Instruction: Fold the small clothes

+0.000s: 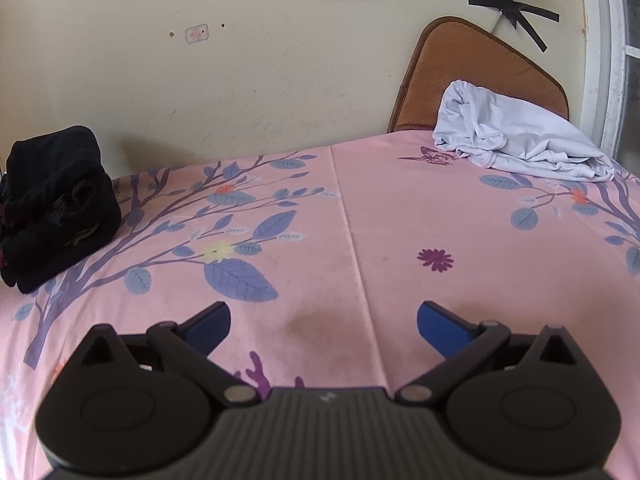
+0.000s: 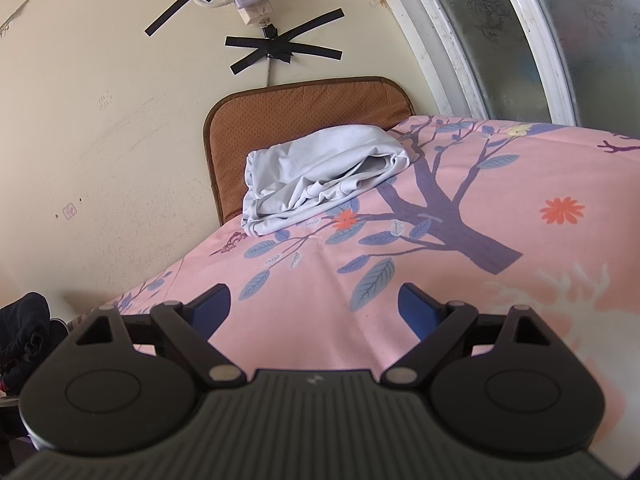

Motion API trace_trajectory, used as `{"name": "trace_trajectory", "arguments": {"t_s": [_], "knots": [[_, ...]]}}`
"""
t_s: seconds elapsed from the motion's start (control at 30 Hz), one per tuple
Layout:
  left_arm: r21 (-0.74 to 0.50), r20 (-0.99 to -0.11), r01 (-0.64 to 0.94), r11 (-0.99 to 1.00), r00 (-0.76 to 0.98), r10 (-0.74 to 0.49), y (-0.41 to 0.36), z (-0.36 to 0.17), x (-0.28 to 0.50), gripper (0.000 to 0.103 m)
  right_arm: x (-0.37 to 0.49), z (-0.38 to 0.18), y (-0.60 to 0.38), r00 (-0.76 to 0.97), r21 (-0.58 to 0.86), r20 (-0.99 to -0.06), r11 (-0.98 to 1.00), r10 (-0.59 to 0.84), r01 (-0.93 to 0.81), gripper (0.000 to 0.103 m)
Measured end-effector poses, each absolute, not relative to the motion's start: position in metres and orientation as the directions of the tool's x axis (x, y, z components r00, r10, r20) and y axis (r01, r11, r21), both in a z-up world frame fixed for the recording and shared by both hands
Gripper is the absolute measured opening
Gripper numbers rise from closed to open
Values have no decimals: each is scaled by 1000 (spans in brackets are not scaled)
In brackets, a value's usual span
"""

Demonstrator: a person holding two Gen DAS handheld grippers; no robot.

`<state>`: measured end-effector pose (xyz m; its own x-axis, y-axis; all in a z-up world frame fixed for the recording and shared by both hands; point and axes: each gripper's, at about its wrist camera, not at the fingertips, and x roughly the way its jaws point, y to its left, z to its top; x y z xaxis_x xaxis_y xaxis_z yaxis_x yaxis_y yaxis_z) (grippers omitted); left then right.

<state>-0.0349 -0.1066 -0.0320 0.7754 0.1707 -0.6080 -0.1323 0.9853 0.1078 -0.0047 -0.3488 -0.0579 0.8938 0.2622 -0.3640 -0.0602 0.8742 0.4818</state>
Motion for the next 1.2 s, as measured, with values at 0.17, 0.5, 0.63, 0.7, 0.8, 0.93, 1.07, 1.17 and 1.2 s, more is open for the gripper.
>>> {"name": "trace_trajectory", "arguments": {"t_s": [0.17, 0.5, 0.63, 0.7, 0.8, 0.93, 1.07, 1.17, 1.2], "knots": [[119, -614, -133, 984, 769, 178, -107, -34, -34, 103, -5, -58, -348, 893, 481, -365, 875, 262, -60, 93], [124, -621, -145, 982, 760, 190, -105, -34, -33, 103, -4, -59, -347, 892, 478, -368, 876, 264, -62, 93], [126, -622, -144, 982, 760, 191, -105, -34, -34, 103, -4, -59, -347, 892, 478, -368, 876, 263, -61, 93], [124, -623, -144, 982, 759, 190, -105, -35, -33, 103, -4, -59, -347, 892, 478, -367, 876, 263, -61, 93], [125, -622, -143, 982, 759, 190, -105, -35, -33, 103, -4, -59, -347, 892, 478, -367, 876, 263, -61, 93], [128, -620, -144, 981, 761, 192, -105, -35, -34, 103, -4, -58, -347, 892, 479, -367, 876, 263, -61, 93], [130, -614, -160, 978, 762, 207, -104, -34, -34, 103, -4, -58, -347, 892, 479, -366, 876, 264, -62, 93], [132, -614, -166, 977, 760, 212, -103, -34, -34, 103, -5, -58, -347, 892, 479, -366, 875, 264, -63, 93], [133, -614, -167, 977, 760, 214, -103, -34, -34, 103, -5, -59, -347, 893, 480, -365, 875, 265, -63, 93]]}}
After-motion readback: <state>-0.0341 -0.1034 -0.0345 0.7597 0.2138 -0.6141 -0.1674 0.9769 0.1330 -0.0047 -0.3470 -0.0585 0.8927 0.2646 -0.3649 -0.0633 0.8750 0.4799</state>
